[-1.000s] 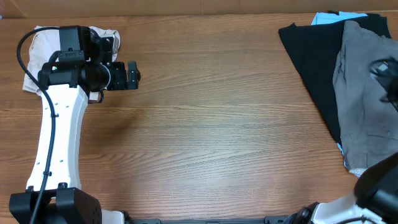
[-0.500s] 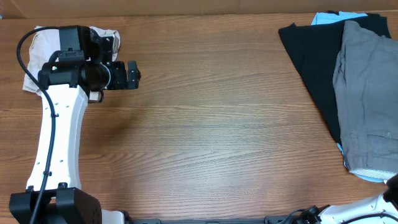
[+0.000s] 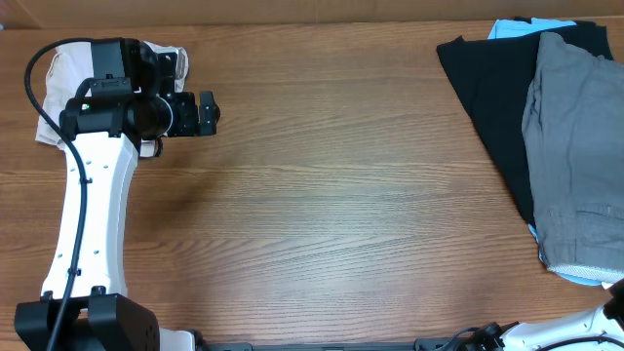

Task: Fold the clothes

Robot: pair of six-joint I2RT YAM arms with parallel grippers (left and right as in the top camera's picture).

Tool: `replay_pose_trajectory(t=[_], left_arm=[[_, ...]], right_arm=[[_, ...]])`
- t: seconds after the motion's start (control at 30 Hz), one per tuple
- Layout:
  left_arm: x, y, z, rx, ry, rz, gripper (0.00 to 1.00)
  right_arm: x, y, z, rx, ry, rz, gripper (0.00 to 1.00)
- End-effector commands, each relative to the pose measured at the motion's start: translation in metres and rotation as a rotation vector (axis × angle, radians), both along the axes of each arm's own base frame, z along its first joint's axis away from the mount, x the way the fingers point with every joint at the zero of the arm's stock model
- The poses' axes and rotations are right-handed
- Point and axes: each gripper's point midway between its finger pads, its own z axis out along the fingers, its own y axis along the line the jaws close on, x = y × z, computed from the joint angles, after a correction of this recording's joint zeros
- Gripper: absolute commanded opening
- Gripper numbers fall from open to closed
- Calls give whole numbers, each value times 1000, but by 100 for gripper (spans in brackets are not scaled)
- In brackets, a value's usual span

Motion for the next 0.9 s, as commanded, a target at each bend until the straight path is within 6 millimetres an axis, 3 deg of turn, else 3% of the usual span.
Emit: replay_pose_trajectory(t=[0.0, 0.2, 0.43, 0.63, 0.87], left_arm=[[1, 1, 9, 8, -19, -10, 100], [2, 2, 10, 9, -25, -10, 100], [2, 2, 10, 10, -25, -8, 100], [2, 2, 9, 22, -29, -27, 100], [2, 2, 9, 22, -28, -27, 100]], right_arm=[[4, -1, 1, -30, 6, 93, 92], [3, 0, -6, -44, 20, 135, 86], [-6, 15, -34, -12, 46, 154, 75], [-6, 15, -36, -12, 46, 154, 66], [-6, 16, -36, -12, 46, 154, 31]])
